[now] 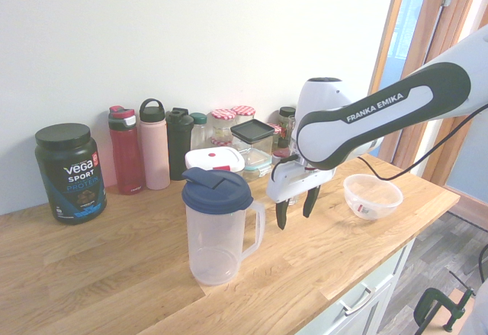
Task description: Pour me some water
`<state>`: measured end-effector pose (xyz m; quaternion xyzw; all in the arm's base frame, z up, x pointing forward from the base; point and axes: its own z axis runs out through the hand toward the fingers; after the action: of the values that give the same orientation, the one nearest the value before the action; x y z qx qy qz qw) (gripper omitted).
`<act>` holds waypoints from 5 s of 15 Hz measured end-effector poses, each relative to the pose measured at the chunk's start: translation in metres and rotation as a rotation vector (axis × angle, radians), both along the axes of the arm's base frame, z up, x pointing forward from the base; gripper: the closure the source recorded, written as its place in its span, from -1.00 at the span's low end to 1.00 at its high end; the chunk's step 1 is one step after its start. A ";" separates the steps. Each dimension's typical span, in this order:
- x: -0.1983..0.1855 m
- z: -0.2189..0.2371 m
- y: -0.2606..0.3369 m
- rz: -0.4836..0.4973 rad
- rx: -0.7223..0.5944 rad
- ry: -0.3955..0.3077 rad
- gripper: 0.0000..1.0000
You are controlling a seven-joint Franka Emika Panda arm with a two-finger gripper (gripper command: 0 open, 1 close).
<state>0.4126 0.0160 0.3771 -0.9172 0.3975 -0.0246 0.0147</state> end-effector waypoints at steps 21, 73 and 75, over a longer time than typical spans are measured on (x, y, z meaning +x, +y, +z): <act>-0.105 0.116 0.129 0.745 0.073 -0.291 -1.00; -0.070 0.286 -0.243 1.086 -0.105 -0.175 1.00; -0.036 0.276 -0.260 1.090 -0.158 -0.116 1.00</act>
<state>0.3769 -0.2438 0.6529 -0.9856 -0.1391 -0.0937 -0.0215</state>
